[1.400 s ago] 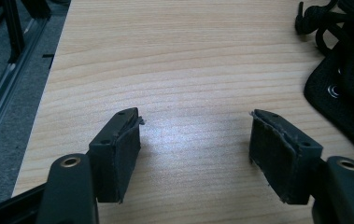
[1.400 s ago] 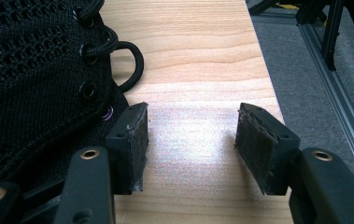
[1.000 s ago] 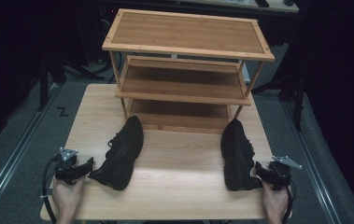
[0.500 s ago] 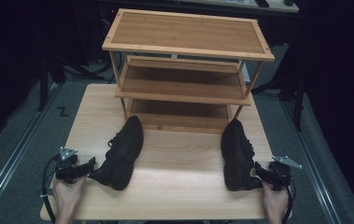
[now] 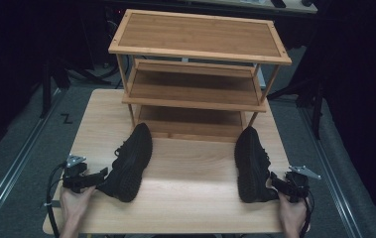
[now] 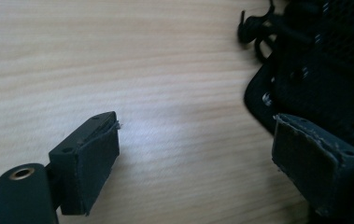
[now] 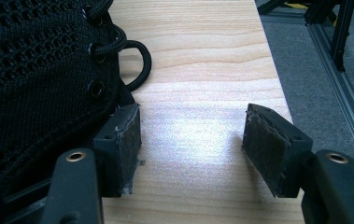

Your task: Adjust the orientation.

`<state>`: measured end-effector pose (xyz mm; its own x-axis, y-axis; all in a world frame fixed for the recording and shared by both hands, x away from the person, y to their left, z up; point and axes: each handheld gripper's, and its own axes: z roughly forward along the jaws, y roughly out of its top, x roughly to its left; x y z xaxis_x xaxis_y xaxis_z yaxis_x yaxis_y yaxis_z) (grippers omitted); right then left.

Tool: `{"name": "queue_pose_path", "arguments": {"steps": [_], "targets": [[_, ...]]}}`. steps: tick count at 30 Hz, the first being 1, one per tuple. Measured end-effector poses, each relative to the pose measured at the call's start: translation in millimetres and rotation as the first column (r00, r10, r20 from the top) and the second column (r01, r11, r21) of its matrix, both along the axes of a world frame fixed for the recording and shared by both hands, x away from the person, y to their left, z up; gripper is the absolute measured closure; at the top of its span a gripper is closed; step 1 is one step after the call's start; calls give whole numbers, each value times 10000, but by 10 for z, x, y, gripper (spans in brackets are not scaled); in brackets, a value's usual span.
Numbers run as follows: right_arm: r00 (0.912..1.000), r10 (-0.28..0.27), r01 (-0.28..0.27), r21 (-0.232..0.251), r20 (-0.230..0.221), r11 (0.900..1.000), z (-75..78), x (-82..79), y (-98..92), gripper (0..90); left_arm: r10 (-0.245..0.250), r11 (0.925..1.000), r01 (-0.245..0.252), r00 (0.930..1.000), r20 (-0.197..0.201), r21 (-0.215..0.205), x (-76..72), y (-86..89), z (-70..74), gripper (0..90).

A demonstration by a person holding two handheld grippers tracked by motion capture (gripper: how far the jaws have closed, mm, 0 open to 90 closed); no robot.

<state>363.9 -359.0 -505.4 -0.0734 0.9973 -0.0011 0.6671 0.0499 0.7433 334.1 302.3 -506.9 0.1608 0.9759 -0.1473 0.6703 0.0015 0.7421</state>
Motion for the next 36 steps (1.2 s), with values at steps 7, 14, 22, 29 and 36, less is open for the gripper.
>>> {"name": "queue_pose_path", "arguments": {"steps": [7, 14, 22, 29, 36], "targets": [[10000, 25, -25, 11, -1, 10000, 0, -1, -1, 372, -442, 9989, 439, 9989, -180, -184, 86, -77, 19, 156], [10000, 68, -68, 41, -14, 10000, 0, -2, 1, 365, -772, 9958, 763, 9969, -179, -500, 145, -146, 14, 195], [9999, 104, -104, 66, -16, 9999, 0, -2, 1, 362, -1064, 9933, 1057, 9942, -137, -474, 147, -239, 29, 277], [9999, 124, -123, 66, -27, 9999, 0, -2, 5, 361, -1234, 9895, 1210, 9920, -262, -785, 159, -243, 26, 306], [9999, 123, -123, 31, -29, 9999, 0, -2, 8, 362, -1394, 9858, 1368, 9900, -205, -979, 152, -258, 36, 379]]}}
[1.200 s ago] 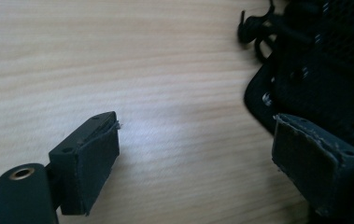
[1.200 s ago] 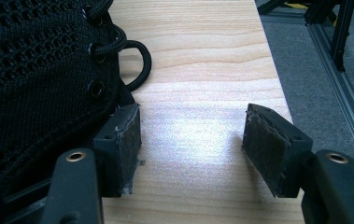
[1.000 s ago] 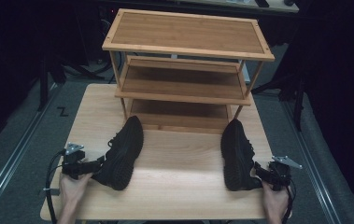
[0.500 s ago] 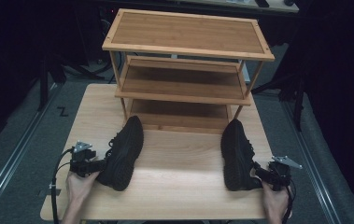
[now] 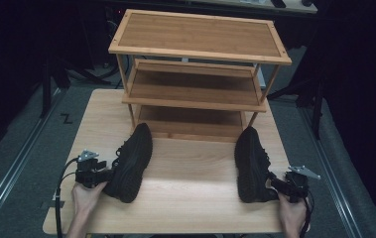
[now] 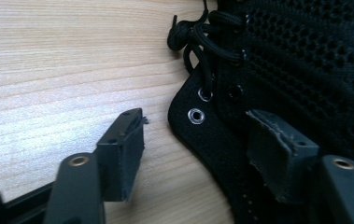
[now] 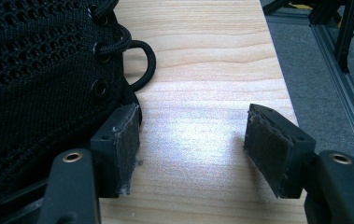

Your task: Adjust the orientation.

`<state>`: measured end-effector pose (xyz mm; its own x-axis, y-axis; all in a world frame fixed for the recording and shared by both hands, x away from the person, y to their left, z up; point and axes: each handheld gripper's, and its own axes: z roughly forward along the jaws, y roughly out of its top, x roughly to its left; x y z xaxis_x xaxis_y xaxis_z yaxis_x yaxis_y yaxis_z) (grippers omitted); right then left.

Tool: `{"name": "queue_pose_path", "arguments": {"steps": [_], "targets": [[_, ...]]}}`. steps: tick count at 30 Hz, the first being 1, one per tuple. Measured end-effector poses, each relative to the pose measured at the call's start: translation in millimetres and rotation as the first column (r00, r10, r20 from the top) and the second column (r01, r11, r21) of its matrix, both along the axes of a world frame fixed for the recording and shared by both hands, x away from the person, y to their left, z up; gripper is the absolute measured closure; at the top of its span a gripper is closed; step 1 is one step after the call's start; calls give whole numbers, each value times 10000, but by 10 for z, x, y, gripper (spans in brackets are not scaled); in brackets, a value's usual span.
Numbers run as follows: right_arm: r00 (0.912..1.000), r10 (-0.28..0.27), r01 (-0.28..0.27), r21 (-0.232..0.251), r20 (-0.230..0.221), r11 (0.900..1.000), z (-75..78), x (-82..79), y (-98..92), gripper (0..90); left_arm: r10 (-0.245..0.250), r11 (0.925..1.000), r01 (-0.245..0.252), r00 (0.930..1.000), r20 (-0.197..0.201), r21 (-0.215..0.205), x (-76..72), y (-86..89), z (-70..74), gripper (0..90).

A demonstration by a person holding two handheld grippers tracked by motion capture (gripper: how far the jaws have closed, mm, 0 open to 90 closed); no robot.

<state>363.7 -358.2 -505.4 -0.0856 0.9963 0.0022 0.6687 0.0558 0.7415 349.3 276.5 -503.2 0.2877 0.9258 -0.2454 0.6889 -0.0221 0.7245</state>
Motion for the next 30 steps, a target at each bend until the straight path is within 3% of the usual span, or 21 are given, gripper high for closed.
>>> {"name": "queue_pose_path", "arguments": {"steps": [8, 30], "targets": [[10000, 1, -1, 7, 1, 10000, 0, 0, 0, 362, -270, 9996, 269, 9996, 109, 86, -13, -79, 50, 445], [10000, 14, -15, -95, -12, 10000, -1, 0, 8, 367, -853, 9963, 852, 9963, 131, 58, -8, -240, 130, 355]]}}
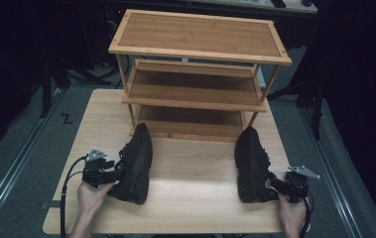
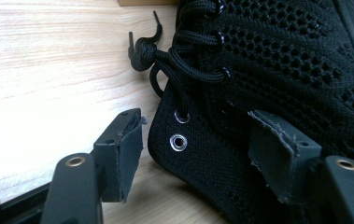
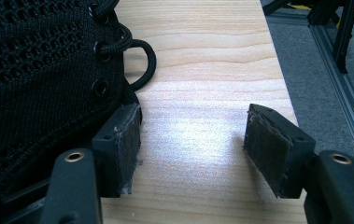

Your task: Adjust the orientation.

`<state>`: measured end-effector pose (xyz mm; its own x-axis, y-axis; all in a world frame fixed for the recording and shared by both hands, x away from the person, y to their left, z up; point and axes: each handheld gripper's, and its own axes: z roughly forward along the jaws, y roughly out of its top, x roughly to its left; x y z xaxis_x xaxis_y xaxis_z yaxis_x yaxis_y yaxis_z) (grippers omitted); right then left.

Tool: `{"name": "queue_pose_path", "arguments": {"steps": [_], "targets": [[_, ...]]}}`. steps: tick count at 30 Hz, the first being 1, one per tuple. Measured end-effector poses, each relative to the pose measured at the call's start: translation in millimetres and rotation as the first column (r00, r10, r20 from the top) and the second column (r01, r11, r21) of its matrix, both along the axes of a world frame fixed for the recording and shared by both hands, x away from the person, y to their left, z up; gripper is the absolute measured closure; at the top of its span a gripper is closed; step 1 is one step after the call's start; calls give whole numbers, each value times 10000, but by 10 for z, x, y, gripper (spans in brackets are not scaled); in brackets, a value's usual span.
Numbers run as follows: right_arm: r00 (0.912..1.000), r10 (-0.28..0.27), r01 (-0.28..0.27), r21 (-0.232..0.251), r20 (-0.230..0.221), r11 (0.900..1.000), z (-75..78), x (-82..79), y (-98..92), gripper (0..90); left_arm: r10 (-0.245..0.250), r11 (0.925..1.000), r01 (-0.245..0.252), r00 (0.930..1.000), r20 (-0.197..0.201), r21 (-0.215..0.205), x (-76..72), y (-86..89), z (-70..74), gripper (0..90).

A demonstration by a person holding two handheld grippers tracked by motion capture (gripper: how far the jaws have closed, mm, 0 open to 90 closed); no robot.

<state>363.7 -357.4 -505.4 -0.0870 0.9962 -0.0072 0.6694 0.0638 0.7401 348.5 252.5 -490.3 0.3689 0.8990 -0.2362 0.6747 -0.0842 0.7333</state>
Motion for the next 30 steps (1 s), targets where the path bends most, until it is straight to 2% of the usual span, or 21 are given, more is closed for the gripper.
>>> {"name": "queue_pose_path", "arguments": {"steps": [3, 7, 17, 20, 26, 30], "targets": [[10000, 1, -1, 1, 1, 10000, 0, 0, 0, 366, -41, 9997, 43, 10000, 68, -240, 3, -4, 10, 348], [10000, 6, -6, -3, 5, 10000, 0, 0, 0, 366, -44, 9998, 44, 10000, 45, -181, 4, -16, 23, 347], [10000, 0, 0, 4, 0, 10000, 0, 0, 0, 363, -339, 9993, 343, 9990, 287, -162, 25, -100, 131, 342], [10000, 6, -6, 5, 3, 10000, 0, 0, -1, 363, -335, 9987, 346, 9989, 314, -366, 29, -108, 141, 341], [10000, 17, -17, -1, 15, 10000, -1, 1, -2, 363, -362, 9985, 375, 9988, 324, -397, 23, -107, 147, 342], [10000, 18, -18, 3, 11, 10000, 0, 0, -2, 363, -419, 9976, 445, 9979, 503, -524, 14, -110, 162, 339]]}}
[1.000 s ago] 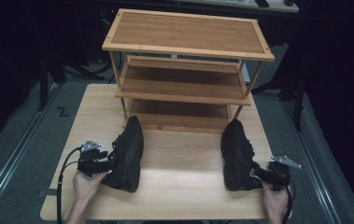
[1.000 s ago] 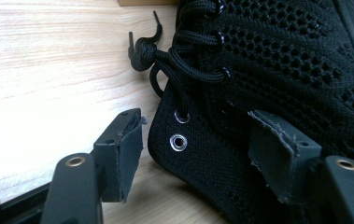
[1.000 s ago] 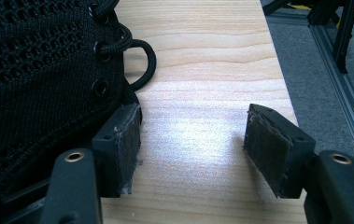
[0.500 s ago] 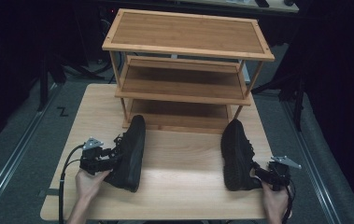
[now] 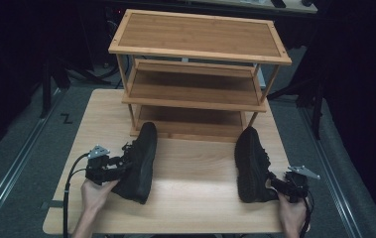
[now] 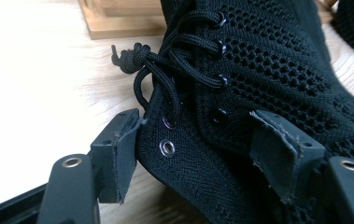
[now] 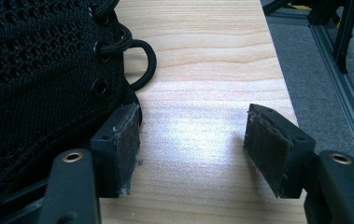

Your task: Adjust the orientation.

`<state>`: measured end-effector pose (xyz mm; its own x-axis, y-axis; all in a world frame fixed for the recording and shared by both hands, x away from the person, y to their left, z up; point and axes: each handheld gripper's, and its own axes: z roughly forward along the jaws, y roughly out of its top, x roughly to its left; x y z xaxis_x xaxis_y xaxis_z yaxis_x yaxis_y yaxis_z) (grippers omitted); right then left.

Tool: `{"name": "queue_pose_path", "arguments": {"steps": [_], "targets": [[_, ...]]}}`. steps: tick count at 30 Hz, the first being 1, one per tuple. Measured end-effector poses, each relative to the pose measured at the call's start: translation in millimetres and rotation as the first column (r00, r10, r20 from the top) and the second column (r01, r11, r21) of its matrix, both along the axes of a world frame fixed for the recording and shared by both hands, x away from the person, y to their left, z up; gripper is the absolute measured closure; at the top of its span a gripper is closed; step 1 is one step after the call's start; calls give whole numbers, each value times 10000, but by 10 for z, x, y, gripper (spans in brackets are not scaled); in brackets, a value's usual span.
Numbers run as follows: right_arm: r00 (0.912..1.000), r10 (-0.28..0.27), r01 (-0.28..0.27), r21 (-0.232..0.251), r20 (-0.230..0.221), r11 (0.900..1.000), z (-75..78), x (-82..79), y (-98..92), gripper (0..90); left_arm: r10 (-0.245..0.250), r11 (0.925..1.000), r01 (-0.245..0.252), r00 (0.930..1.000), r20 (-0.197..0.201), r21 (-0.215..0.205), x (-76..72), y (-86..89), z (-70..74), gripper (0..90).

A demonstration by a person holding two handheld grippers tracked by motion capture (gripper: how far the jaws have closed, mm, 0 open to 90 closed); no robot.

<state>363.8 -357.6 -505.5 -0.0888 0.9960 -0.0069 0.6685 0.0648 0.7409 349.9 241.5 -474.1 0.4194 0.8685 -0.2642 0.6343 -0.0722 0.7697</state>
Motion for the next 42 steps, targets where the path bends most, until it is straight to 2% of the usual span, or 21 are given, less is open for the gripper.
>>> {"name": "queue_pose_path", "arguments": {"steps": [2, 10, 21, 25, 28, 36, 42], "targets": [[10000, 4, -4, 60, 7, 10000, 1, -1, -4, 363, -27, 10000, 27, 10000, -11, -81, 3, 0, 5, 333], [10000, 3, -3, 61, 5, 10000, 1, -1, -4, 363, -306, 9991, 302, 9995, 118, 302, 18, -78, 96, 324], [10000, 5, -5, 58, 6, 10000, 1, -1, -4, 363, -529, 9981, 517, 9980, 357, 341, 15, -176, 199, 310], [10000, 6, -6, 60, 5, 10000, 1, -1, -5, 363, -505, 9977, 484, 9978, 430, 473, 22, -231, 235, 350], [10000, -6, 6, 76, -4, 10000, 1, -2, -4, 363, -400, 9985, 386, 9986, 353, 398, 35, -247, 234, 378], [10000, 5, -5, 61, 3, 10000, 1, -1, -4, 363, -145, 9978, 129, 9996, 230, 650, 40, -285, 250, 416], [10000, 9, -9, 60, 4, 10000, 1, -1, -4, 363, -152, 9961, 115, 9990, 421, 876, 40, -365, 284, 476]]}}
